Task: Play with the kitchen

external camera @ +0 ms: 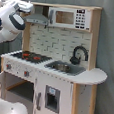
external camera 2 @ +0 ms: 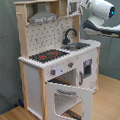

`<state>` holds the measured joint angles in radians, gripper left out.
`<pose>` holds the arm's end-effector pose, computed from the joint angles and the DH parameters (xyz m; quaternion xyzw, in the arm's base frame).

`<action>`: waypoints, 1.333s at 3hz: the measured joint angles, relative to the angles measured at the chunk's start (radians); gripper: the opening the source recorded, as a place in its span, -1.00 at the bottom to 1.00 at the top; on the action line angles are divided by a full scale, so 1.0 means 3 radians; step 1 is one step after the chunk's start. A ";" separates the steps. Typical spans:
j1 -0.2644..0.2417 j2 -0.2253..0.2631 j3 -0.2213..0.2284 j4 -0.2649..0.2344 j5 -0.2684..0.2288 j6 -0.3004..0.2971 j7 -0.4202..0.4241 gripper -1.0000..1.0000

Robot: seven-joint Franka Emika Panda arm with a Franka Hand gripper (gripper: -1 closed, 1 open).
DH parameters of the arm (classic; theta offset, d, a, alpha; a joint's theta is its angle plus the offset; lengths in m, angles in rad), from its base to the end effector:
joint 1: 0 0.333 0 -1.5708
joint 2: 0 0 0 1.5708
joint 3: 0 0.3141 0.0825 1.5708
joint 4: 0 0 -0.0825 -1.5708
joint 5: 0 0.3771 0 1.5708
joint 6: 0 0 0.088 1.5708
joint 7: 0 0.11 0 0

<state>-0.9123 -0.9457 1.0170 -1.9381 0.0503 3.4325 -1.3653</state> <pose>0.3329 0.3714 0.7805 0.2020 0.5139 0.4792 0.6823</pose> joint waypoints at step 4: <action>-0.0598 -0.1003 -0.0102 0.0008 0.0482 -0.0396 0.1306 1.00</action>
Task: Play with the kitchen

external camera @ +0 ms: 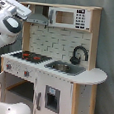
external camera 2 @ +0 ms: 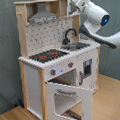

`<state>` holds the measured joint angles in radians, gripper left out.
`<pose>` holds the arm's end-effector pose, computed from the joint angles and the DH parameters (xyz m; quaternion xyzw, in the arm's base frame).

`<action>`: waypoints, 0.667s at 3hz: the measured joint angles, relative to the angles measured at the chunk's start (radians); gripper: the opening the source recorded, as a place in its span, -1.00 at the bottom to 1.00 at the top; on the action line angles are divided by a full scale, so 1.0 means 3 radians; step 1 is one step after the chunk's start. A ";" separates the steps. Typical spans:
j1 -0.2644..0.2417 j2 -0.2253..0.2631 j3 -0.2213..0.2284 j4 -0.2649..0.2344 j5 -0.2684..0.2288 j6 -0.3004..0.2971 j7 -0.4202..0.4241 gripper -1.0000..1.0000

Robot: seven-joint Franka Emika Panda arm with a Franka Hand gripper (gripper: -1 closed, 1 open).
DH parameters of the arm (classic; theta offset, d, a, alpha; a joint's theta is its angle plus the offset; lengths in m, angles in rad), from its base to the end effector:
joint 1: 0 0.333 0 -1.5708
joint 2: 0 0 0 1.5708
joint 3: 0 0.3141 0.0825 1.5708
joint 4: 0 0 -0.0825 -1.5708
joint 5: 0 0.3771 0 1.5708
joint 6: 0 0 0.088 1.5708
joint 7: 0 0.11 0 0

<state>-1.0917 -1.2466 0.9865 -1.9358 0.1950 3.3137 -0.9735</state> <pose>0.3358 0.3936 0.7587 0.2951 0.4177 0.5304 0.6761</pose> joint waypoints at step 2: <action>-0.0067 -0.0355 -0.0108 0.0016 0.0087 -0.0359 0.0458 1.00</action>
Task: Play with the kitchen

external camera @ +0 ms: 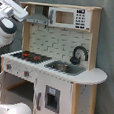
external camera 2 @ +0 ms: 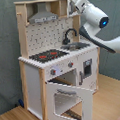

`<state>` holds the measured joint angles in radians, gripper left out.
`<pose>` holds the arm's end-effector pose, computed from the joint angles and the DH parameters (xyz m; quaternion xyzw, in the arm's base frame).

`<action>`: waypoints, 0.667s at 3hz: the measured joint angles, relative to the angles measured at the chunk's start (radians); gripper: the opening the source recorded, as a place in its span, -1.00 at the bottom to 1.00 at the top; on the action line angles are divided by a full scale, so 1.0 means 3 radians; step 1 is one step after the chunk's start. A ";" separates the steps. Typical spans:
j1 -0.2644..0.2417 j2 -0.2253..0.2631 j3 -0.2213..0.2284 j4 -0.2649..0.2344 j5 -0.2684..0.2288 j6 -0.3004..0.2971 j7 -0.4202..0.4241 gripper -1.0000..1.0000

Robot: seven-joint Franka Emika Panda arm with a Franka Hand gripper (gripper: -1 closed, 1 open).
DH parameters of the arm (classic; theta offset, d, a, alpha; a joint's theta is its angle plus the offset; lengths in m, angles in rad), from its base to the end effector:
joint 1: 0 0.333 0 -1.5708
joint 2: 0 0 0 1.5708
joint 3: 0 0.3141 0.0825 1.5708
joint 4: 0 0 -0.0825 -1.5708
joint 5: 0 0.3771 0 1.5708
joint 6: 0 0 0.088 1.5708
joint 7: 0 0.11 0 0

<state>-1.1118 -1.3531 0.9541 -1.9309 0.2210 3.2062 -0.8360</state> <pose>0.3251 0.4097 0.7519 0.3303 0.3833 0.5452 0.6684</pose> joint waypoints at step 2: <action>-0.0031 -0.0295 -0.0094 0.0049 0.0000 -0.0436 0.0500 1.00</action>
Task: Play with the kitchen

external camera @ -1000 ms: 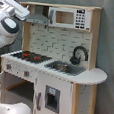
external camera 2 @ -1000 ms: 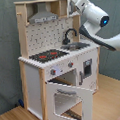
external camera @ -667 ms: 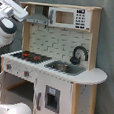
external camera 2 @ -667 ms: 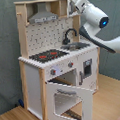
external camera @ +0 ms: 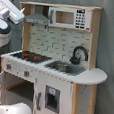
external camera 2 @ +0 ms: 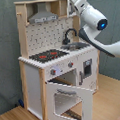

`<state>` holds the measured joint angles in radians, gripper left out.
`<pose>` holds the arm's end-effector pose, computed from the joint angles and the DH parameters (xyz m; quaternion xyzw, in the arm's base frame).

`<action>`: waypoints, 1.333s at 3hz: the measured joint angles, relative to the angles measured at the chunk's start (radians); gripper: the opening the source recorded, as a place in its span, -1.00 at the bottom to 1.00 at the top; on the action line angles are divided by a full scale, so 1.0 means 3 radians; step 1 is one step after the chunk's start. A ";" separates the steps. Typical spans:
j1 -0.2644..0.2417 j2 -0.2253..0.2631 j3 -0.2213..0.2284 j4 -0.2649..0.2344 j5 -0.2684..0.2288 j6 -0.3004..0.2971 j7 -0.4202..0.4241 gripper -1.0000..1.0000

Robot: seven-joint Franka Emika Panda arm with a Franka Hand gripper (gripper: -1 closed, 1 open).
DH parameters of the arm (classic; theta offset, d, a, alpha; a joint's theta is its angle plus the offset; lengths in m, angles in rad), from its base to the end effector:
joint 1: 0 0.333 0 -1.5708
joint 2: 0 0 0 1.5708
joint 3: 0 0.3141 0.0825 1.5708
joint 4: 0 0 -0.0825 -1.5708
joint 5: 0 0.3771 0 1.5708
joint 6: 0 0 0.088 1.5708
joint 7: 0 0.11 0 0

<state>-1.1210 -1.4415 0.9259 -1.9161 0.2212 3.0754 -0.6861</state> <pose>0.3148 0.4274 0.7436 0.3704 0.3477 0.5595 0.6548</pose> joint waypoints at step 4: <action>-0.0142 -0.0217 -0.0052 0.0425 -0.0018 -0.1073 0.1036 1.00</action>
<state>-1.1636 -1.5068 0.9102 -1.7884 0.2157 2.7535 -0.3753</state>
